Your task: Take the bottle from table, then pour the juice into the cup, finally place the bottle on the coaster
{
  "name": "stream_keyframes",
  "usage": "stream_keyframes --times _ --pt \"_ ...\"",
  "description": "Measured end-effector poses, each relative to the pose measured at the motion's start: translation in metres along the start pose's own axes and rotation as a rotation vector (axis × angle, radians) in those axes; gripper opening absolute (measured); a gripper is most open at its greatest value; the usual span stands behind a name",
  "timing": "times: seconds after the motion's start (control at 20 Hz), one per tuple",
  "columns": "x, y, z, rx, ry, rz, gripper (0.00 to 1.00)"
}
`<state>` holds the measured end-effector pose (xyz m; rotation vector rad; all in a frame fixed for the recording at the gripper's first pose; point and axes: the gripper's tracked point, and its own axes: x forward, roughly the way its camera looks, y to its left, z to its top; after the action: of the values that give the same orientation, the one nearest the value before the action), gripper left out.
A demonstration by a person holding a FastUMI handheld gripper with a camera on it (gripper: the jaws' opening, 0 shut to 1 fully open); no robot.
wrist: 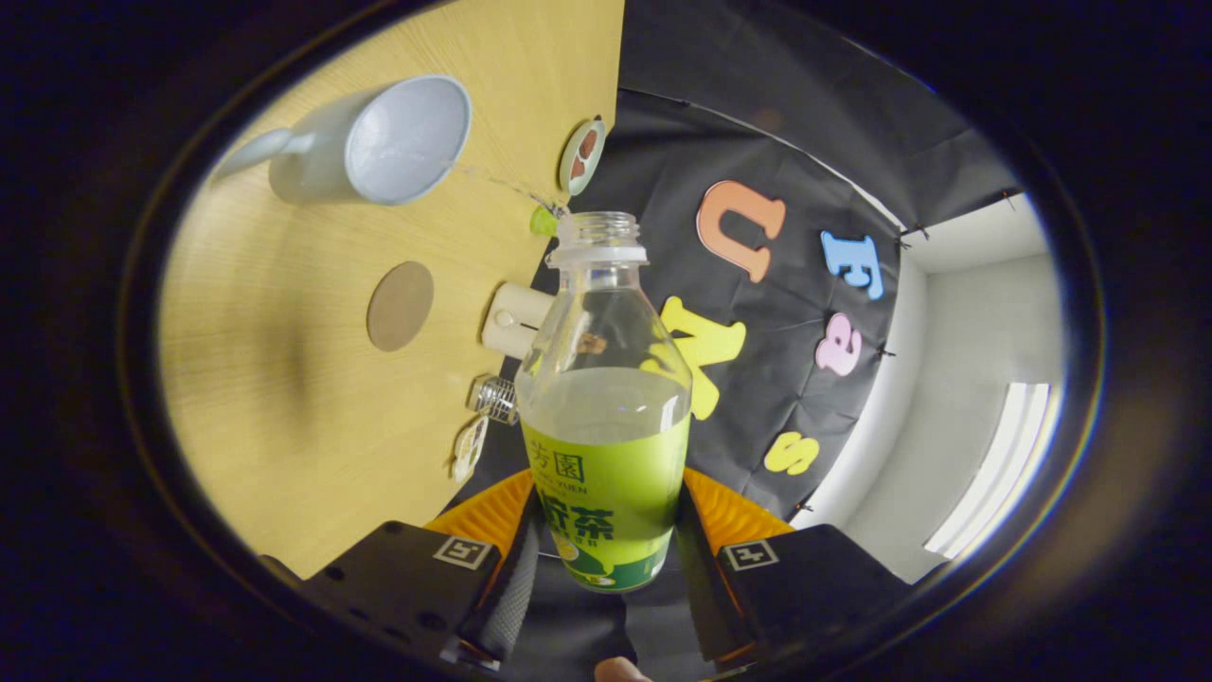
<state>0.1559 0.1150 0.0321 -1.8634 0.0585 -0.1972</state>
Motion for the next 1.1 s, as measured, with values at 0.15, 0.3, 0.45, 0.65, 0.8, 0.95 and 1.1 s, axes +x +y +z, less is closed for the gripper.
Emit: stream_keyframes --times 0.15,0.3,0.45,0.65,0.8,0.95,1.1 --pt "0.002 0.0 0.0 0.0 0.004 0.004 0.74" --pt "0.005 -0.001 0.003 -0.011 0.001 0.003 0.74" --pt "0.005 -0.005 0.006 -0.018 -0.009 -0.003 0.74" --pt "0.004 -0.008 0.008 -0.035 -0.014 -0.011 0.74" --pt "0.004 -0.014 0.009 -0.046 -0.016 -0.021 0.74" --pt "0.002 -0.02 0.011 -0.055 -0.022 -0.034 0.74" --pt "0.002 -0.027 0.015 -0.077 -0.042 -0.051 0.74"
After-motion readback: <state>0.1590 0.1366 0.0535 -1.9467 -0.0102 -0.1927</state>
